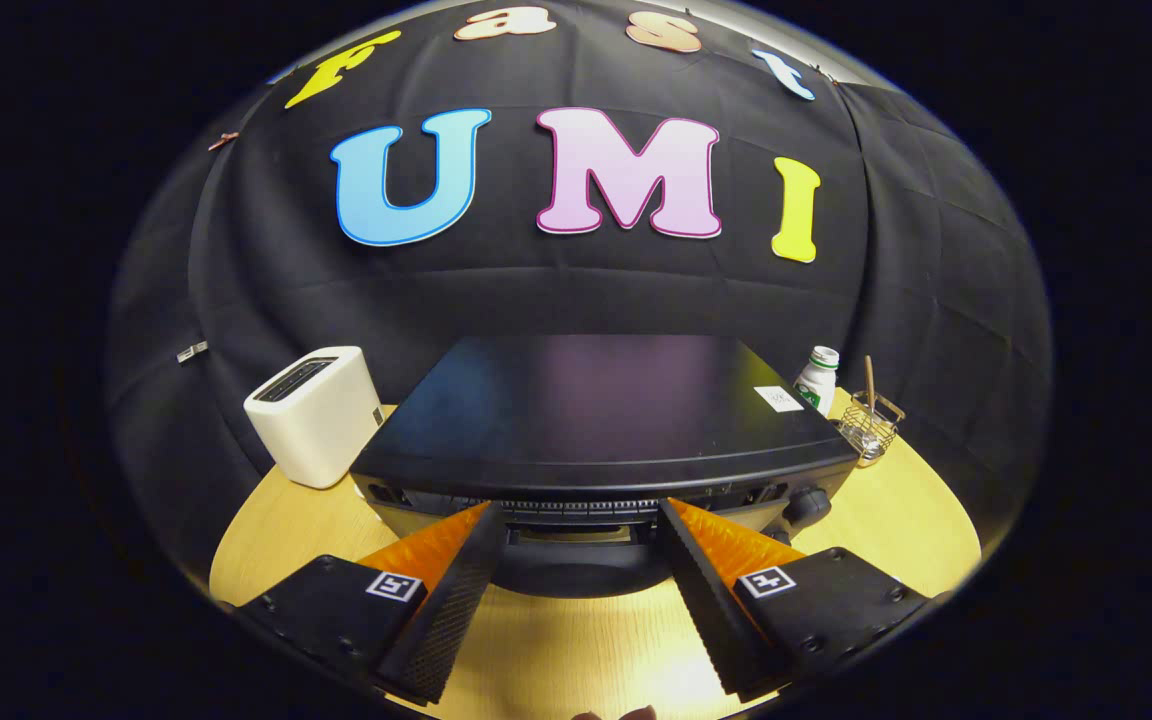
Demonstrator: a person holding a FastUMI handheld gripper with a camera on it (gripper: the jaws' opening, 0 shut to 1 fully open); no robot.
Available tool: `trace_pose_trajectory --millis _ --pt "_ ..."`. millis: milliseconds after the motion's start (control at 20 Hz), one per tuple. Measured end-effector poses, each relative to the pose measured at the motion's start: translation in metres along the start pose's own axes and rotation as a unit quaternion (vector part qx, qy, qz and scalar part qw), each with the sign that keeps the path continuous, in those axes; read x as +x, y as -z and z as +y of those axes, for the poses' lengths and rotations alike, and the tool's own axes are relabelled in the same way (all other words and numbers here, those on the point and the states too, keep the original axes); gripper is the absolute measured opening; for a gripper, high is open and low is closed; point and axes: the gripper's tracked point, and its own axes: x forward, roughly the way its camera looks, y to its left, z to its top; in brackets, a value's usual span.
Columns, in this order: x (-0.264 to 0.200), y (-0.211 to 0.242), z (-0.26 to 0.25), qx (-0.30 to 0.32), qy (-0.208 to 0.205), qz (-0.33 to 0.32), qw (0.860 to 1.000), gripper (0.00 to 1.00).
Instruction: Open the toaster oven, put the food inside, and close the toaster oven door.
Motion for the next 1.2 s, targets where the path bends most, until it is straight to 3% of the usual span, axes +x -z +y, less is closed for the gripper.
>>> trace_pose_trajectory --millis 450,1200 --pt "-0.043 0.058 -0.001 0.000 -0.007 0.033 0.999 0.99" --pt "-0.061 0.152 -0.016 -0.023 -0.011 0.137 0.990 0.99"
